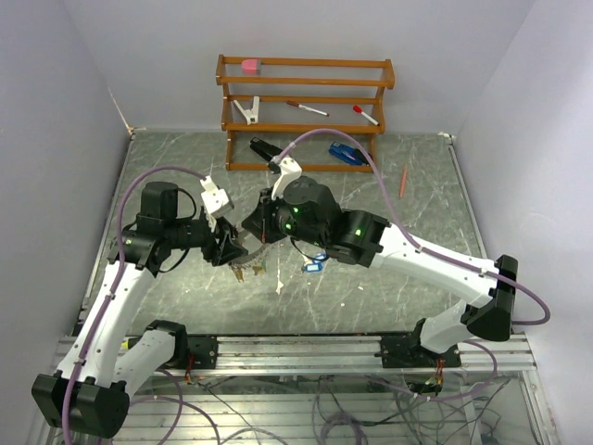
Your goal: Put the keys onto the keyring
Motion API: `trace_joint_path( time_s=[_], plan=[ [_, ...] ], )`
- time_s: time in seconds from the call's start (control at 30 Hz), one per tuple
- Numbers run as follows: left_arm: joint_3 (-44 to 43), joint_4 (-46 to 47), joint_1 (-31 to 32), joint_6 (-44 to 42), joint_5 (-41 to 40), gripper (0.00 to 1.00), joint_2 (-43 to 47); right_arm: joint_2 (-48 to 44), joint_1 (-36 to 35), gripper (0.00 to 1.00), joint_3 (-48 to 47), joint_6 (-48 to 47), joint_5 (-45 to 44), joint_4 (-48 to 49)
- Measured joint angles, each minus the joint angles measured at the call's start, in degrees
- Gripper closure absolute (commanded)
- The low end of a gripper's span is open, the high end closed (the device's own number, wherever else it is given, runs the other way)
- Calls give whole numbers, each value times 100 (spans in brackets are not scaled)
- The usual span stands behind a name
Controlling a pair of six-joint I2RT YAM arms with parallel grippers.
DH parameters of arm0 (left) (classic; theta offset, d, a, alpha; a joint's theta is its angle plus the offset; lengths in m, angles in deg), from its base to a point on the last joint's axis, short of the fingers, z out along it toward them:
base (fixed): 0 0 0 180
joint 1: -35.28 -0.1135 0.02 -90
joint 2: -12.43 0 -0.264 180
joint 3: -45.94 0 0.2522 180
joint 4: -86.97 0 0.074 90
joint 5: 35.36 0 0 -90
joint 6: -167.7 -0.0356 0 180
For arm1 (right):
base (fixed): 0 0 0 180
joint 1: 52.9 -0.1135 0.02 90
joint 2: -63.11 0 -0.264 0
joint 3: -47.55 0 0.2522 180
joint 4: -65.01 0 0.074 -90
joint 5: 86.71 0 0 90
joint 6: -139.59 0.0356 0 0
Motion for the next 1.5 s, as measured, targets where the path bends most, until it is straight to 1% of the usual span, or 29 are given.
trace_joint_path(
  time_s=[0.07, 0.17, 0.23, 0.3, 0.47, 0.53, 0.7, 0.97, 1.0, 1.07, 1.17, 1.2, 1.27, 1.33, 1.37, 1.4, 1.47, 1.5],
  plan=[
    [0, 0, 0, 15, 17, 35, 7, -15, 0, 100, 46, 0, 4, 33],
    [0, 13, 0, 111, 48, 26, 31, -15, 0, 100, 118, 2, 9, 46],
    [-2, 74, 0, 232, 79, 24, 70, -15, 0, 100, 157, 4, 13, 46],
    [-11, 111, 0, 291, 87, 24, 90, -15, 0, 100, 160, 7, 26, 48],
    [-76, 177, 0, 385, 96, 28, 109, -15, 0, 100, 160, 20, 68, 79],
    [-87, 186, 0, 396, 111, 31, 109, -15, -2, 100, 160, 24, 98, 94],
    [-87, 221, 0, 426, 109, 34, 98, -15, -2, 100, 160, 44, 133, 111],
    [-87, 417, 0, 566, 55, 36, 120, -15, -31, 100, 160, 103, 188, 114],
    [-87, 431, 0, 566, 50, 39, 120, -15, -37, 100, 160, 111, 208, 114],
    [-87, 439, 0, 568, 48, 49, 120, -15, -50, 100, 160, 131, 227, 111],
    [-85, 435, 0, 560, 63, 53, 120, -15, -57, 100, 160, 146, 243, 111],
    [-87, 431, 0, 553, 72, 60, 120, -15, -59, 100, 160, 151, 240, 111],
    [-85, 420, 0, 522, 87, 65, 118, -15, -61, 100, 160, 160, 240, 111],
    [-87, 372, 0, 452, 129, 66, 118, -15, -66, 100, 160, 173, 236, 107],
    [-87, 358, 0, 431, 144, 73, 118, -15, -66, 100, 160, 175, 234, 107],
    [-87, 341, 0, 404, 160, 85, 116, -15, -66, 100, 160, 177, 234, 105],
    [-87, 297, 0, 345, 203, 91, 116, -13, -66, 100, 160, 192, 240, 103],
    [-87, 278, 0, 321, 214, 92, 116, -11, -66, 100, 160, 199, 240, 92]
  ],
)
